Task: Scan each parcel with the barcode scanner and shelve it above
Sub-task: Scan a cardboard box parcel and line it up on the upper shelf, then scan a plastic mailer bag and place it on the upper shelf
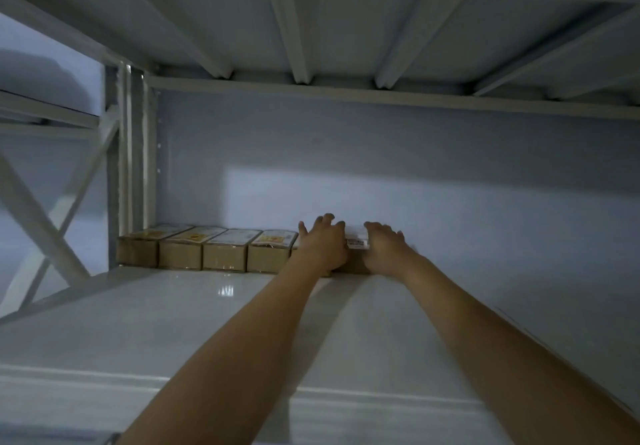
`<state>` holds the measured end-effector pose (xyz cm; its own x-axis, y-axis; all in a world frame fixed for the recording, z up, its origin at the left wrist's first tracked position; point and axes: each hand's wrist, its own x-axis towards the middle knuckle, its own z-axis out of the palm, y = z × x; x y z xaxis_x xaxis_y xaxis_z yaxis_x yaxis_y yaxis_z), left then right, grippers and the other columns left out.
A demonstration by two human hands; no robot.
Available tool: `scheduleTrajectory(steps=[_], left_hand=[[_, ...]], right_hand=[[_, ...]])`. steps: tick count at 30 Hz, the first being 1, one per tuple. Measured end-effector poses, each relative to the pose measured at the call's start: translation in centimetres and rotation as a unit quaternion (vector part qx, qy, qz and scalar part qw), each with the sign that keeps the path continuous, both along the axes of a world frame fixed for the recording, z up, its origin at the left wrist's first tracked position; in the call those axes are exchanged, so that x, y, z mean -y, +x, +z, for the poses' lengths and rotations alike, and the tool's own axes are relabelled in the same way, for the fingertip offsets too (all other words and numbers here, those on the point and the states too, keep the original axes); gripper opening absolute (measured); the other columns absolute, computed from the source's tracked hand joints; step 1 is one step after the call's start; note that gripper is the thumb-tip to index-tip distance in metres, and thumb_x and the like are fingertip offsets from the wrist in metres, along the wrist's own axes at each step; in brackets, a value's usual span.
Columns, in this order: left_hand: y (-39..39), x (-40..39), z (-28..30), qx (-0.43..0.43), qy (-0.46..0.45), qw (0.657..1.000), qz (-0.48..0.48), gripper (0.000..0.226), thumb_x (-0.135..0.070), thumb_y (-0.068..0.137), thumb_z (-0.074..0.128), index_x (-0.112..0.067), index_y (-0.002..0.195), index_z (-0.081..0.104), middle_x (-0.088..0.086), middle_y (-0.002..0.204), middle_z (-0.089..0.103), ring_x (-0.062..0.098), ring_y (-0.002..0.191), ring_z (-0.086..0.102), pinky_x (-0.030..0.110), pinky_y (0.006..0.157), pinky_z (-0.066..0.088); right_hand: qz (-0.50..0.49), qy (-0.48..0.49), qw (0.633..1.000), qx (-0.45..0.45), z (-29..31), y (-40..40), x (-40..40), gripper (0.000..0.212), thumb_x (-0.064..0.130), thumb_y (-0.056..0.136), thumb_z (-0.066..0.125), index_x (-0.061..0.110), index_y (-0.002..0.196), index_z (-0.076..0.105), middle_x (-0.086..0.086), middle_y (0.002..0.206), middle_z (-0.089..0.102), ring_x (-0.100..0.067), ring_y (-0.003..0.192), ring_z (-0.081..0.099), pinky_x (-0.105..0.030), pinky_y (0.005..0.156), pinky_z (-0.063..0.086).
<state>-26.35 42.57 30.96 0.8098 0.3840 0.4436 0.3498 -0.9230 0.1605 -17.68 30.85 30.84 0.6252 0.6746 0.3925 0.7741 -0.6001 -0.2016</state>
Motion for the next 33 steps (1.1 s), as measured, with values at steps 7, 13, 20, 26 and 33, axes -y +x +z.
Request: scheduleTrajectory(steps=[7, 13, 20, 26, 33], left_hand=[[-2.4, 4.3, 1.5, 0.095, -0.041, 0.990, -0.097, 0.045, -0.012, 0.091, 0.049, -0.020, 0.135, 0.055, 0.001, 0.152, 0.041, 0.021, 0.137, 0.042, 0.041, 0.116, 0.031], [-5.6, 16.6, -0.6, 0.188, -0.153, 0.950, -0.199, 0.033, -0.010, 0.093, 0.048, -0.020, 0.119, 0.066, 0.007, 0.109, 0.069, 0.026, 0.095, 0.066, 0.017, 0.074, 0.040], [-7.4, 33.7, -4.8, 0.251, -0.244, 0.881, -0.319, 0.037, 0.000, 0.089, 0.045, -0.017, 0.111, 0.070, -0.004, 0.116, 0.069, 0.010, 0.106, 0.062, 0.014, 0.086, 0.043], [-4.9, 47.0, -11.1, 0.201, -0.301, 0.856, -0.369, 0.027, 0.004, 0.089, 0.049, -0.002, 0.102, 0.072, 0.011, 0.105, 0.073, 0.022, 0.097, 0.067, 0.025, 0.086, 0.052], [0.3, 52.1, -19.9, 0.059, -0.337, 0.894, -0.290, 0.032, 0.002, 0.092, 0.046, -0.004, 0.108, 0.073, 0.014, 0.114, 0.071, 0.030, 0.103, 0.065, 0.032, 0.088, 0.052]], right_hand=[[-0.052, 0.015, 0.998, -0.039, -0.3, -4.4, 6.1, 0.065, 0.018, 0.093, 0.053, 0.020, 0.154, 0.029, -0.011, 0.147, 0.045, -0.032, 0.133, 0.047, -0.040, 0.107, 0.042], [-0.048, 0.215, 0.971, -0.089, -0.9, -7.1, 18.2, 0.049, 0.013, 0.096, 0.051, 0.023, 0.144, 0.050, -0.010, 0.145, 0.052, -0.027, 0.128, 0.054, -0.027, 0.098, 0.041], [-0.092, 0.325, 0.941, -0.040, -5.5, -11.4, 35.4, 0.043, -0.007, 0.091, 0.048, 0.015, 0.124, 0.065, -0.008, 0.126, 0.065, -0.021, 0.114, 0.061, -0.025, 0.091, 0.045], [-0.211, 0.290, 0.930, -0.076, -12.8, -10.2, 49.0, 0.035, -0.005, 0.095, 0.042, 0.008, 0.115, 0.067, -0.010, 0.116, 0.067, -0.025, 0.098, 0.062, -0.026, 0.079, 0.044], [-0.302, 0.302, 0.884, -0.190, -20.2, -7.2, 57.7, 0.027, -0.003, 0.093, 0.049, -0.012, 0.114, 0.064, -0.029, 0.115, 0.066, -0.044, 0.102, 0.062, -0.046, 0.084, 0.054]])
